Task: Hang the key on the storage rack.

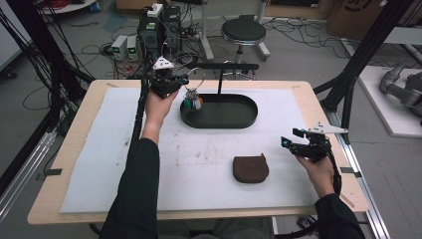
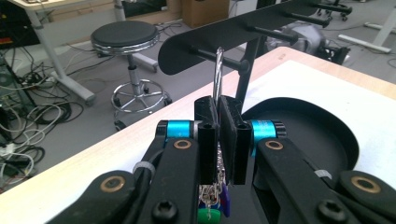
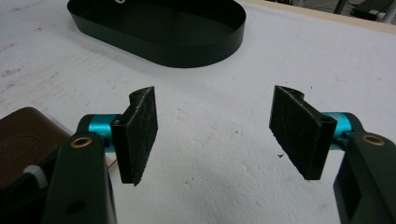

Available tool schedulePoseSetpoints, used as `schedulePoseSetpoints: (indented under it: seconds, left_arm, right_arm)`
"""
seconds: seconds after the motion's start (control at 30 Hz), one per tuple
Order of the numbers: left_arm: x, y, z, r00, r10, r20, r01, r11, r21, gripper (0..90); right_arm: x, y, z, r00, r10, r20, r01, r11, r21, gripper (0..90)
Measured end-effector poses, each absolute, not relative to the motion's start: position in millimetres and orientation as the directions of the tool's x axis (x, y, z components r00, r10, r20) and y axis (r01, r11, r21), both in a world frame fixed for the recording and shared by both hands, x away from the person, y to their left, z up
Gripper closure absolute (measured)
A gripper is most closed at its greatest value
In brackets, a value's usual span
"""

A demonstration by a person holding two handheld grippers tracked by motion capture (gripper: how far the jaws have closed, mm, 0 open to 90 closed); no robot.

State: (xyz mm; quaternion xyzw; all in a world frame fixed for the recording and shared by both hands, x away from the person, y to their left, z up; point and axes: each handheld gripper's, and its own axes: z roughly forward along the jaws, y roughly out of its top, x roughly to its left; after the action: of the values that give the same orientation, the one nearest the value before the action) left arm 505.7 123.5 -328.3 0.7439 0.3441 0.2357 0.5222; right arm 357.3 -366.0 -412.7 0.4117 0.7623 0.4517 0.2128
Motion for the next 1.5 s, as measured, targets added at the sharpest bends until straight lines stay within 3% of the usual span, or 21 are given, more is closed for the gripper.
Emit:
schedulePoseSetpoints:
  seconds: [0.27, 0.4, 0.6, 1.0, 1.3, 1.5]
  left_arm:
    - [503.9, 126.5, -326.3, 0.627, 0.779, -0.006, 0.263, -0.205, 0.943, 79.8]
    - [501.0, 128.5, -325.8, 0.613, 0.790, -0.008, 0.270, -0.199, 0.942, 70.3]
    - [484.8, 131.1, -320.7, 0.596, 0.801, 0.056, 0.254, -0.254, 0.933, 52.5]
    - [412.5, 157.4, -324.1, 0.659, 0.752, -0.007, 0.217, -0.182, 0.959, 38.0]
    - [368.1, 174.4, -339.8, 0.676, 0.737, 0.018, 0.215, -0.220, 0.952, 29.2]
    - [342.8, 194.3, -362.2, 0.667, 0.745, -0.002, 0.240, -0.212, 0.947, 28.1]
  right_arm:
    - [357.5, -365.8, -412.8, -0.573, 0.819, 0.042, 0.433, 0.258, 0.864, 33.0]
    - [357.0, -365.7, -412.5, -0.570, 0.820, 0.048, 0.436, 0.253, 0.863, 33.0]
    - [357.2, -365.9, -412.6, -0.569, 0.821, 0.048, 0.437, 0.253, 0.863, 32.9]
    - [356.7, -364.0, -411.9, -0.558, 0.829, 0.036, 0.436, 0.256, 0.863, 32.9]
    - [359.5, -364.1, -412.4, -0.546, 0.837, 0.042, 0.440, 0.244, 0.864, 32.7]
    - [359.7, -364.6, -412.2, -0.541, 0.840, 0.045, 0.439, 0.237, 0.866, 32.1]
